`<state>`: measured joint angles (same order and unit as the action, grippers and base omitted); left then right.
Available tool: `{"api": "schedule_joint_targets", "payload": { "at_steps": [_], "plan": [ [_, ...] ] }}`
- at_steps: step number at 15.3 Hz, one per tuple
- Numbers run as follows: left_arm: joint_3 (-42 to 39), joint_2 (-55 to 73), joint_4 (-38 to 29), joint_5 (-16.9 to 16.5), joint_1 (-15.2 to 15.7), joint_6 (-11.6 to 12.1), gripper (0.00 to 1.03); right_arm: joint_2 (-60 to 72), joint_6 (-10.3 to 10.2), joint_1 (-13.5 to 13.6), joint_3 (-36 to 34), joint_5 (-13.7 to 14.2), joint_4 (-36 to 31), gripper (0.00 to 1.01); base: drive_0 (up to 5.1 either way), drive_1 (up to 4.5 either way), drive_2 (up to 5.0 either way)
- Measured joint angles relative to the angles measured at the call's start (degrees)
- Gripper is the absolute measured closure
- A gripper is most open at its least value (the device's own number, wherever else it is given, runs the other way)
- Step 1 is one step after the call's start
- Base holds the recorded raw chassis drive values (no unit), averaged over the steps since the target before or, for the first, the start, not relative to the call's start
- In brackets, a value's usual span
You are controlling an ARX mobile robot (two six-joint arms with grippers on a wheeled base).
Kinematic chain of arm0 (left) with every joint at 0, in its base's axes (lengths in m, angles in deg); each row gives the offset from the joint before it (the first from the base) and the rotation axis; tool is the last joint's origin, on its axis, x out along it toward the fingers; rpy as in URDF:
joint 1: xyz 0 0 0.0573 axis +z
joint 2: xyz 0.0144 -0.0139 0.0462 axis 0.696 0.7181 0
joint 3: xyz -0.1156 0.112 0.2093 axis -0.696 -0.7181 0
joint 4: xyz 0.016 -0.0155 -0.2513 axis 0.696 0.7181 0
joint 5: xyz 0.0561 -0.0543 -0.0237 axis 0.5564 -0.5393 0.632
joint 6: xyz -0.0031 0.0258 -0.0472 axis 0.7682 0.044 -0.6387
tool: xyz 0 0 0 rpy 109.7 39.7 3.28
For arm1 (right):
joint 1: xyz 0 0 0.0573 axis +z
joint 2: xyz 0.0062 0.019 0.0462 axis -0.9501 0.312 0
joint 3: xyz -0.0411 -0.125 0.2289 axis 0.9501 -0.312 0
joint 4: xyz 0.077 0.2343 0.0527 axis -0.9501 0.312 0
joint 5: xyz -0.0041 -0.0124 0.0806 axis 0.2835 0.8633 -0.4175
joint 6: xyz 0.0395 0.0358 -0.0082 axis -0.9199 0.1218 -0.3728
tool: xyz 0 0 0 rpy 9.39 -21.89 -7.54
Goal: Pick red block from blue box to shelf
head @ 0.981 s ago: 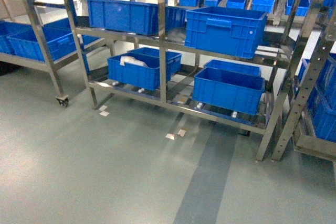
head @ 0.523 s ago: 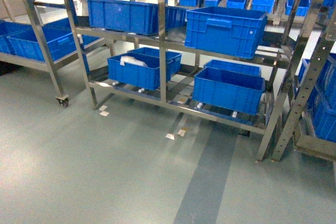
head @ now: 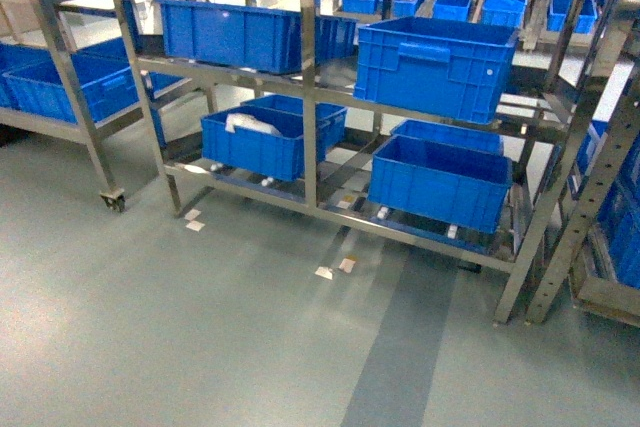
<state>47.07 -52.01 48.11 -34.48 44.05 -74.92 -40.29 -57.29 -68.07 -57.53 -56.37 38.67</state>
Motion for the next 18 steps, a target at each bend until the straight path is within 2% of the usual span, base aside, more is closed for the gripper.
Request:
{"api": "schedule_joint_targets", "payload": {
  "at_steps": [18],
  "plan": [
    [0.0,0.0,0.0,0.0,0.0,0.0,0.05,0.0,0.0,0.0,0.0,0.0,0.1,0.73,-1.5,-1.54,-1.5]
  ]
}}
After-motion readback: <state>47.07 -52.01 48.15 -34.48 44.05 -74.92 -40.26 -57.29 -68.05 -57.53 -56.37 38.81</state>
